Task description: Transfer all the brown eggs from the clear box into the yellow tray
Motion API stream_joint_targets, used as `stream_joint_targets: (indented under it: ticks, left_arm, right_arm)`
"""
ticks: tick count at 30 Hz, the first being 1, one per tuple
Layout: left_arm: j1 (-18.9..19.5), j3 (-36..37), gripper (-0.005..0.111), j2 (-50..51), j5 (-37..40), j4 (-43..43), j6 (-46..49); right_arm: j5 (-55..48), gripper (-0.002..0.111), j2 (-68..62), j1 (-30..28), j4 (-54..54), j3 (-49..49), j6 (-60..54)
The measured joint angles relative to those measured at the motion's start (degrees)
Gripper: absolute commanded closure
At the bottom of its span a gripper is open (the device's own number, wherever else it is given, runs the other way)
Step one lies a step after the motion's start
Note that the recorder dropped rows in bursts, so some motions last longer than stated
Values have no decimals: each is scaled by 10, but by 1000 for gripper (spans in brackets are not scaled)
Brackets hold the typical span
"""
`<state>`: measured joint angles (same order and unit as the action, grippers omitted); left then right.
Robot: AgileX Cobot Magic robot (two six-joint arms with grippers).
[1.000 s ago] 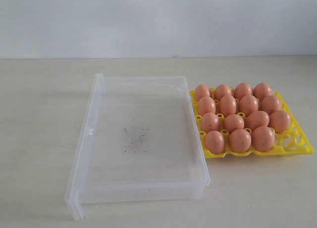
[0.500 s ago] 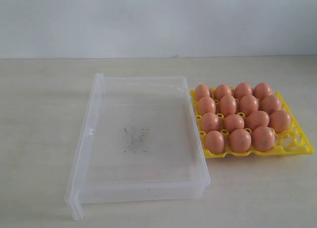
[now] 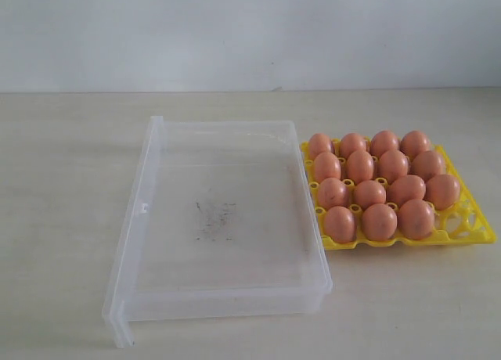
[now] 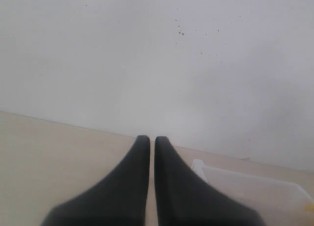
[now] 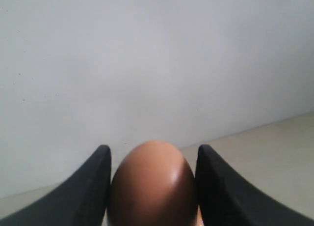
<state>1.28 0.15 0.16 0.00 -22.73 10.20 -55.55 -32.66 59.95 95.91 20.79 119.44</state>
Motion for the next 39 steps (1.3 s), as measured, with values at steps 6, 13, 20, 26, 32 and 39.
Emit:
stream_joint_targets:
  ticks: [6, 13, 20, 26, 32, 39]
  left_arm:
    - [0, 0, 103, 0, 0, 0, 0]
    - [0, 0, 103, 0, 0, 0, 0]
    - [0, 0, 103, 0, 0, 0, 0]
    - [0, 0, 103, 0, 0, 0, 0]
    - [0, 0, 103, 0, 0, 0, 0]
    - [0, 0, 103, 0, 0, 0, 0]
  right_arm:
    - [91, 109, -17, 0, -166, 65, -467]
    - [398, 109, -67, -218, -786, 55, -1267]
    - [713, 109, -236, -395, -883, 25, -1053]
    - [1052, 109, -355, -402, -994, -80, -1013]
    - [1042, 109, -431, -400, -1129, -90, -1156]
    - [1043, 109, -498, -400, -1258, -86, -1243]
